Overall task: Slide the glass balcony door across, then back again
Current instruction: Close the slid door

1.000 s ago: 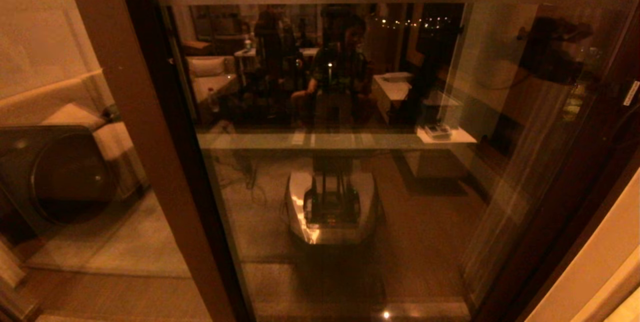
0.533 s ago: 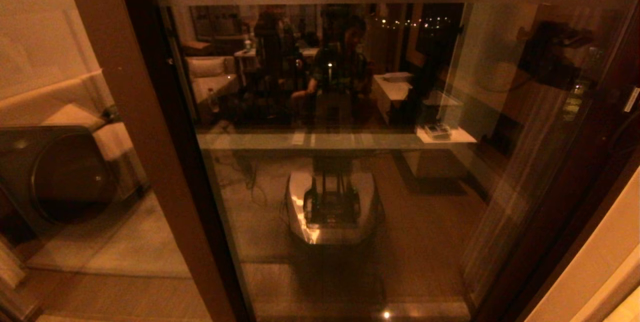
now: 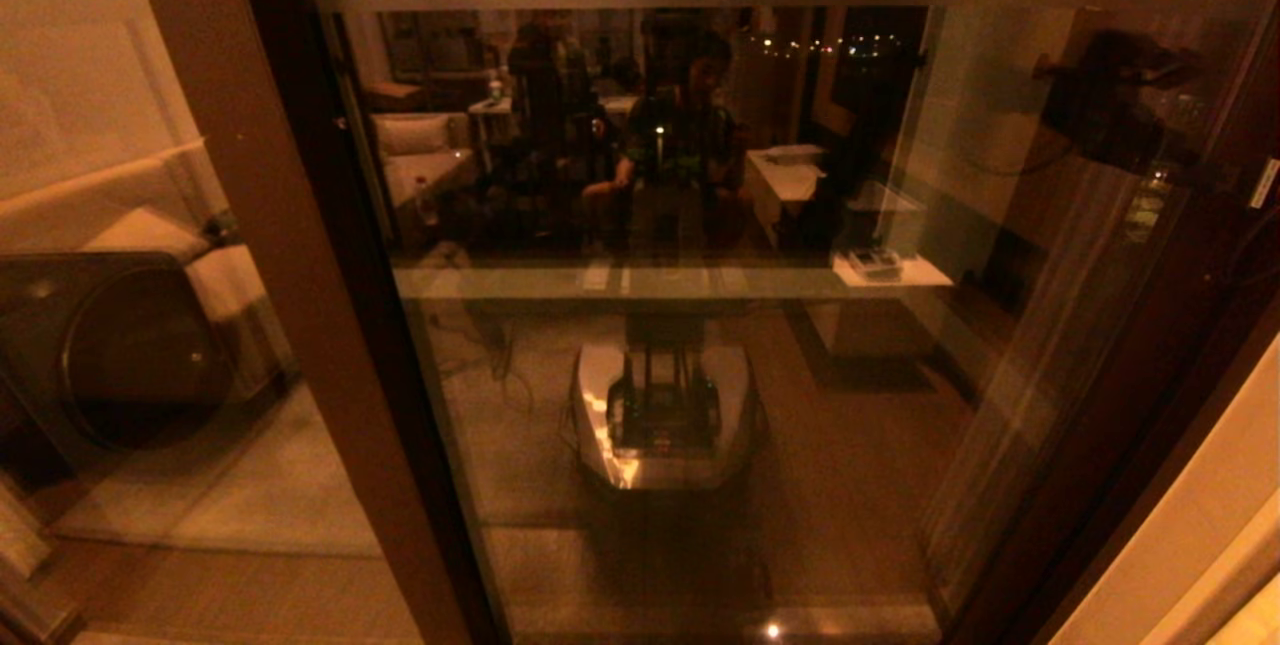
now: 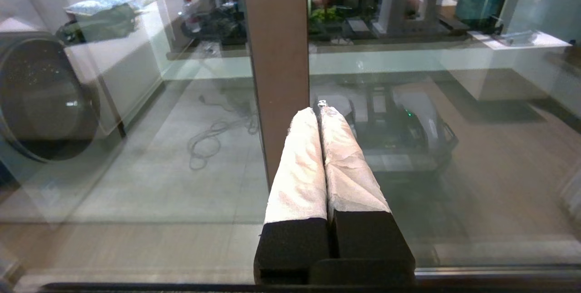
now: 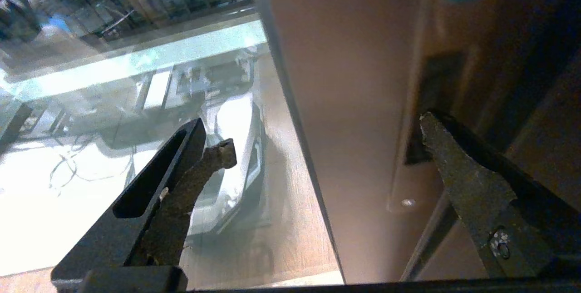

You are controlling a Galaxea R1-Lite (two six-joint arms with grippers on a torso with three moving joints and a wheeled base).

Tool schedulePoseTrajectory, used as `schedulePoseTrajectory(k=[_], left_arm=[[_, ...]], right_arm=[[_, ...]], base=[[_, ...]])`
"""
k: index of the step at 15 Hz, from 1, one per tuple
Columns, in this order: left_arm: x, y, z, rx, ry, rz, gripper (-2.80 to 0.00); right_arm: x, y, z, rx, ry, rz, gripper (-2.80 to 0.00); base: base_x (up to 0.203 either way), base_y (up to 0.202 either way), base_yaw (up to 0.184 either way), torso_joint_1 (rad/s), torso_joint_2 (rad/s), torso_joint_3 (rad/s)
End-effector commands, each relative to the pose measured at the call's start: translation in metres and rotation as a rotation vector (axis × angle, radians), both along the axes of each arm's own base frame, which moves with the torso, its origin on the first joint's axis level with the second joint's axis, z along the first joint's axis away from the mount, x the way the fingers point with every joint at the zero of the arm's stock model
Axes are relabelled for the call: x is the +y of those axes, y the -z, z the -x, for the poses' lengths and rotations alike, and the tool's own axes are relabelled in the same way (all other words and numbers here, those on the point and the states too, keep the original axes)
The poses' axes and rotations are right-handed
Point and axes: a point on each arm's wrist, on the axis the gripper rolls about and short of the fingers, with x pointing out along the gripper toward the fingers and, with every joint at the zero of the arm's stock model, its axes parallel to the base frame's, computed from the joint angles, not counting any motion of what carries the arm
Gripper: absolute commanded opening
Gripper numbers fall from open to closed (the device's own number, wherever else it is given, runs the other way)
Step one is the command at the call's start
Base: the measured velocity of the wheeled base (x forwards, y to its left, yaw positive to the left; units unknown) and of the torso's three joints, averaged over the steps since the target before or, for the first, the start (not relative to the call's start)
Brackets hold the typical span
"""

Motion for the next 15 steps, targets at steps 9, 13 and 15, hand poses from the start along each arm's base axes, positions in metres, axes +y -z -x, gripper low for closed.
schedulePoseTrajectory(k=[9, 13, 15], left_arm=[[0.0, 0.0097, -0.0029, 0.036, 0.0, -0.001, -2.8], [0.0, 0.0095, -0.0029, 0.035, 0.0, -0.001, -2.8], [0.0, 0.0097, -0.0029, 0.036, 0.0, -0.001, -2.8]], right_arm=[[0.0, -0.0056, -0.0034, 0.077, -0.006, -0.034, 0.0], [0.0018, -0.0082, 0.0, 0.11, 0.0, -0.008, 0.0], [0.0014, -0.0085, -0.0006, 0.107, 0.0, -0.006, 0.0]], base=[[0.0, 0.0, 0.0, 0.0, 0.0, 0.0], [0.0, 0.0, 0.0, 0.0, 0.0, 0.0], [0.0, 0.0, 0.0, 0.0, 0.0, 0.0]])
